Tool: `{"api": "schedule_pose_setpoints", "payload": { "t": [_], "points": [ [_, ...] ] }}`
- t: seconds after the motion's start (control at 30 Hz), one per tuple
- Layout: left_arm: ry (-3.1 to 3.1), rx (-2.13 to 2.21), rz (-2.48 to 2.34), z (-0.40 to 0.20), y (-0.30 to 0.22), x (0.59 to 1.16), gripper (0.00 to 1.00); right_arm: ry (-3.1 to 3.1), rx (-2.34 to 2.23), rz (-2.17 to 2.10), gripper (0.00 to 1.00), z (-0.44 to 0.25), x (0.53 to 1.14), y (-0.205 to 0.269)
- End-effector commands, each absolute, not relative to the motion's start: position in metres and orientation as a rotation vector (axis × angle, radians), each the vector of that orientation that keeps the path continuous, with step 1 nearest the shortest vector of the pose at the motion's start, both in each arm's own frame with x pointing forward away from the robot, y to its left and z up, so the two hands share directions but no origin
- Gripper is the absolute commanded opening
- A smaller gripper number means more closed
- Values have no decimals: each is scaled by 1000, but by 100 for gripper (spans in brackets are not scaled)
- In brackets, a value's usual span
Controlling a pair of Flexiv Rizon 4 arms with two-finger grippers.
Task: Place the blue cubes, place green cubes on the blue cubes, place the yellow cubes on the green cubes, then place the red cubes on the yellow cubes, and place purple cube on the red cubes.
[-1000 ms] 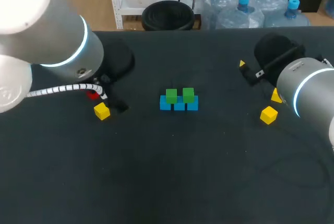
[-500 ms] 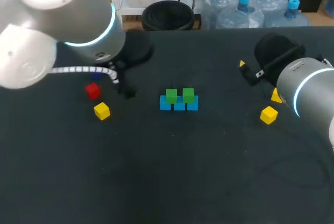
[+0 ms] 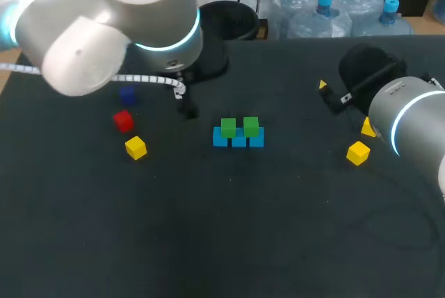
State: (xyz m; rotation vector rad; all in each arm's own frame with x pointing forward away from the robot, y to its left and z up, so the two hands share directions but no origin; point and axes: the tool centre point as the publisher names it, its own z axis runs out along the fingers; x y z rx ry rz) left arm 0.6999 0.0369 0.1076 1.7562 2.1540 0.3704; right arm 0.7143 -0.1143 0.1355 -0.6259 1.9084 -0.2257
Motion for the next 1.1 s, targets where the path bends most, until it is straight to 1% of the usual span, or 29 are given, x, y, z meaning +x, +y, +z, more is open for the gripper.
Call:
{"api": "schedule_pose_setpoints", "payload": {
  "t": [0.03,0.23,0.4,0.7,0.97,1.1],
  "points": [
    [2150,1797,407,102,32,708,100,1834,-629,-191,100,133,714,-117],
    [2096,1863,408,100,34,706,100,1834,-629,-191,100,133,714,-117],
    [2162,1819,422,101,46,707,100,1834,-629,-191,100,133,714,-117],
    [2424,1531,492,100,83,703,100,1834,-629,-191,100,133,714,-117],
    [2571,1245,412,104,104,677,100,1834,-629,-191,100,133,714,-117],
    [2611,1173,339,102,116,661,100,1834,-629,-191,100,133,714,-117]
  ]
}}
